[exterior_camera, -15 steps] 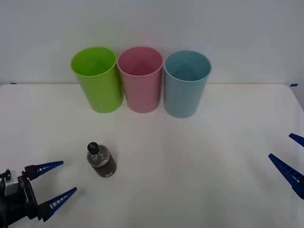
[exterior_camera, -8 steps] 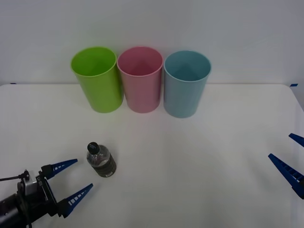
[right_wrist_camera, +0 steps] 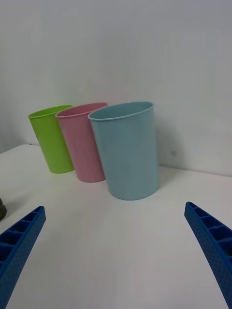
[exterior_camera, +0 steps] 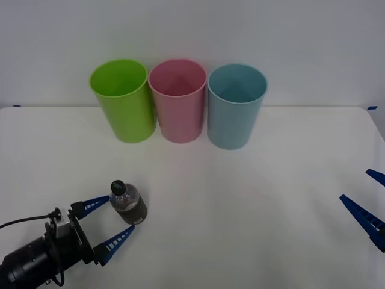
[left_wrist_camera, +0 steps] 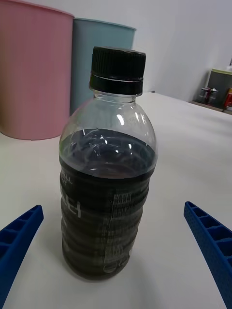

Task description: Grasp the object on the table and drop it into the matching bin: aluminum can to the light blue bin, PET bottle to the pink bin.

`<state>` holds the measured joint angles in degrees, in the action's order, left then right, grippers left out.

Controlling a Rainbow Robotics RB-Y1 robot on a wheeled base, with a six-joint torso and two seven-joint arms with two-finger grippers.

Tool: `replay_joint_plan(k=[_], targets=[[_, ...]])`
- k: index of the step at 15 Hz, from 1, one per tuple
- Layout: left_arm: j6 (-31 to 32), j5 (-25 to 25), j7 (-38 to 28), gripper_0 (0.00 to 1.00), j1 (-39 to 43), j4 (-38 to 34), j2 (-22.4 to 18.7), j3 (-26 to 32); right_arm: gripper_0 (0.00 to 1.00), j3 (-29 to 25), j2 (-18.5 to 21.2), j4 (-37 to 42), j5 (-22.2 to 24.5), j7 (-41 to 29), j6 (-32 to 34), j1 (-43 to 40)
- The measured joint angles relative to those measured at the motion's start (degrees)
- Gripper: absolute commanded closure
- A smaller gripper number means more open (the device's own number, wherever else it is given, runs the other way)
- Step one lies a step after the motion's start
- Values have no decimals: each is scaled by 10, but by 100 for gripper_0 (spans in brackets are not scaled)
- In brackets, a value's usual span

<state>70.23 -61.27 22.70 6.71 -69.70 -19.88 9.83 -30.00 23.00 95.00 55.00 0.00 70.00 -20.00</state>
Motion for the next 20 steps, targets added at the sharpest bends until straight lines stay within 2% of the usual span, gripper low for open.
replay_joint_plan(k=[8, 14, 15, 16, 17, 18, 20], targets=[[-11, -76, -2, 0, -30, 0, 73, 35, 0, 0, 0, 0, 0, 0, 0, 0], [-20, -88, -3, 0, -40, 1, 86, 33, 0, 0, 0, 0, 0, 0, 0, 0], [-20, -88, -3, 20, -41, 1, 86, 33, 0, 0, 0, 0, 0, 0, 0, 0], [-20, -88, -3, 62, -41, 1, 86, 33, 0, 0, 0, 0, 0, 0, 0, 0], [-20, -88, -4, 89, -42, 2, 86, 33, 0, 0, 0, 0, 0, 0, 0, 0], [-20, -88, -5, 100, -42, 1, 86, 34, 0, 0, 0, 0, 0, 0, 0, 0], [-20, -88, -5, 100, -42, 1, 86, 35, 0, 0, 0, 0, 0, 0, 0, 0]])
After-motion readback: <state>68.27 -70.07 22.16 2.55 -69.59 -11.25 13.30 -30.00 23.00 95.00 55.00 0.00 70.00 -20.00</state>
